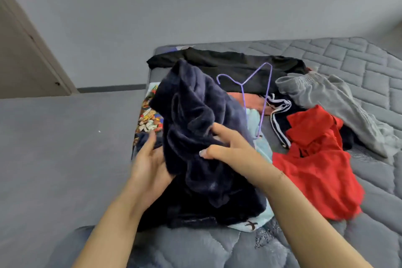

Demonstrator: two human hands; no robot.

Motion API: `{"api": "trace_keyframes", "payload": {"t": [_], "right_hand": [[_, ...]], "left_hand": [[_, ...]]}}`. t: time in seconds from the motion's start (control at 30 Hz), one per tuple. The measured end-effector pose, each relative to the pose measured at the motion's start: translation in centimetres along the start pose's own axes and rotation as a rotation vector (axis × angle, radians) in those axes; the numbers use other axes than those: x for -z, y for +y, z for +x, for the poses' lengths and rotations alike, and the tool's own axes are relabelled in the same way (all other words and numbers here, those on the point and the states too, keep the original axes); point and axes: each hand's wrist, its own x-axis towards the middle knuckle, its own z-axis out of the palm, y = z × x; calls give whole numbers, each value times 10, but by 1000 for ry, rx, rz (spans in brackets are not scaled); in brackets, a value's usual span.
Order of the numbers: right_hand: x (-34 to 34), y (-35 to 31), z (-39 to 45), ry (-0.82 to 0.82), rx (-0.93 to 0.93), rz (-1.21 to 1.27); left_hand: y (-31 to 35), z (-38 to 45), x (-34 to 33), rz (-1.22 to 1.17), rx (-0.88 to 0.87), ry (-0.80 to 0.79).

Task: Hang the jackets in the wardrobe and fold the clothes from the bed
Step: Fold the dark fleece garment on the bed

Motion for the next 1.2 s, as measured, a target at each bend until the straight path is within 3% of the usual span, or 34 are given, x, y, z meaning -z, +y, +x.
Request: {"api": "trace_keyframes", "payload": {"t": [0.1, 0.2, 0.33, 0.43, 0.5, 0.6, 0.73, 0.8, 0.93, 1.0, 1.07, 1.13, 1.2], "right_hand": [[-60, 21, 38, -158, -186, -207], [-96, 47, 57, -226, -314, -263], [-83, 55, 53, -28, -172, -329], [-59, 52, 46, 127, -33, -417], [-56, 57, 45, 99, -27, -519], [-70, 76, 51, -81, -157, -559], [-89, 97, 58, -191, -200, -596], [-90, 99, 56, -153, -167, -578], [-91, 92, 42, -183, -101, -654], [-98, 89, 33, -316, -70, -900], [-110, 92, 20, -406, 5, -1339], [-127, 99, 5, -359, 42, -1596], [-141, 108, -9, -244, 39, -1629]], "left_hand": [[13, -14, 64, 9, 43, 177], [1, -26, 100, 69, 104, 184], [-13, -27, 120, 68, 122, 124], [-14, -24, 115, 269, 81, 105], [-18, -20, 112, 425, 14, 236], [-21, -15, 122, 496, 12, 493], [-21, -19, 143, 839, 48, 622], [-14, -21, 154, 931, 134, 569], [-2, -30, 165, 813, 409, 355], [-1, -34, 165, 860, 485, 327], [-3, -39, 161, 867, 526, 301], [-6, -44, 155, 810, 511, 276], [-6, -50, 150, 727, 447, 279]]}}
